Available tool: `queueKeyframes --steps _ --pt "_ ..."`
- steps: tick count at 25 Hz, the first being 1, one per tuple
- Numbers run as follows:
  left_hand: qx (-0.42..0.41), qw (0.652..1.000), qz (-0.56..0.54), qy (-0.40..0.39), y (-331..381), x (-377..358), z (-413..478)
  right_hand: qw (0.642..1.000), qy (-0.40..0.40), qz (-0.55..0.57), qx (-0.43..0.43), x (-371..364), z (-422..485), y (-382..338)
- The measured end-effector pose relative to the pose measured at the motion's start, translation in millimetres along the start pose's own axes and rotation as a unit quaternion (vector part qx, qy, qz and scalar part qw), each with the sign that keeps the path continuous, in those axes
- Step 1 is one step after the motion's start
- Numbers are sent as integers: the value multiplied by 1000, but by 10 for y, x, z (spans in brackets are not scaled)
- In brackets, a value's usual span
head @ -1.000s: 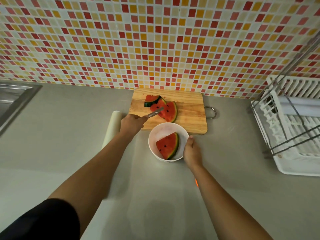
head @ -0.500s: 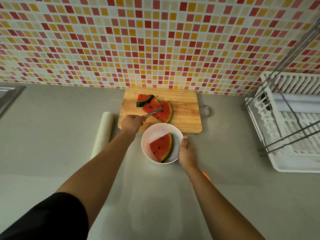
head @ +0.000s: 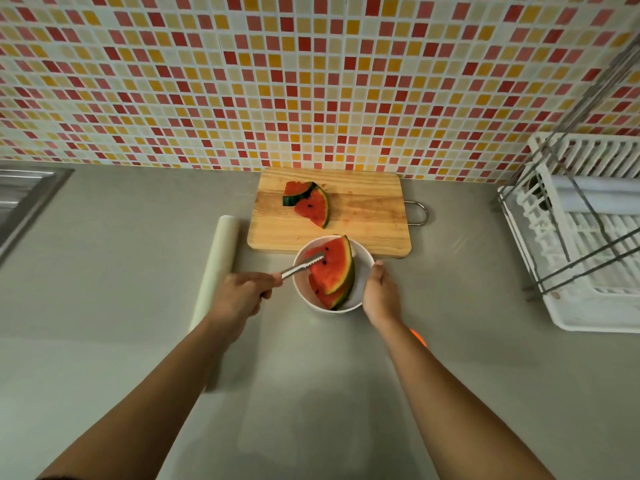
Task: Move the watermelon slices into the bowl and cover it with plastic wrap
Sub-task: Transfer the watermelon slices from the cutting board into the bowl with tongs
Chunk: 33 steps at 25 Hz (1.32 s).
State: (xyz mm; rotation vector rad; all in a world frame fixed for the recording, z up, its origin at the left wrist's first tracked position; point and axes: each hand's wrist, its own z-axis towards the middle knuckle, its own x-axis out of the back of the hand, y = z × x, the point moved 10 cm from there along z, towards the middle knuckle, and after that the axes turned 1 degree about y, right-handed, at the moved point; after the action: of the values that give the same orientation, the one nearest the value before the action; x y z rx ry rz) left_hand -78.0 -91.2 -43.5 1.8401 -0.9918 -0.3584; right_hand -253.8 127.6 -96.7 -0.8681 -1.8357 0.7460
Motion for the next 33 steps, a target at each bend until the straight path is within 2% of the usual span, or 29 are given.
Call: queueKeyframes --steps 2,4,5,6,7,8,10,12,15,19,25,33 --pt "-18 998 54 12 26 -9 -57 1000 0 2 2 -9 0 -5" --pt "-81 980 179 23 234 -38 -97 1000 3 0 -1 -8 5 3" --pt "-138 947 286 42 389 -61 -147 1000 4 -1 -4 -6 7 12" --pt "-198 897 391 64 552 -113 -230 1000 4 -2 -5 -7 7 17" --pt "-247 846 465 83 686 -169 -327 1000 2 0 -4 -13 6 16" --pt "-277 810 508 93 783 -212 -398 1000 -3 7 0 -24 6 10" --pt "-288 782 545 94 875 -225 -429 1000 -9 25 5 -40 4 -1" --pt "-282 784 545 94 957 -186 -388 999 -7 35 4 -25 2 22" --pt "-256 812 521 63 995 -227 -126 999 -1 33 -14 -21 83 111" --pt "-253 811 527 33 931 -290 -72 999 -13 28 -10 -82 57 87" --pt "-261 765 587 34 985 -419 -224 999 9 36 -5 -42 36 87" --pt "-224 750 619 66 1153 -431 -479 999 10 32 -33 -37 8 86"
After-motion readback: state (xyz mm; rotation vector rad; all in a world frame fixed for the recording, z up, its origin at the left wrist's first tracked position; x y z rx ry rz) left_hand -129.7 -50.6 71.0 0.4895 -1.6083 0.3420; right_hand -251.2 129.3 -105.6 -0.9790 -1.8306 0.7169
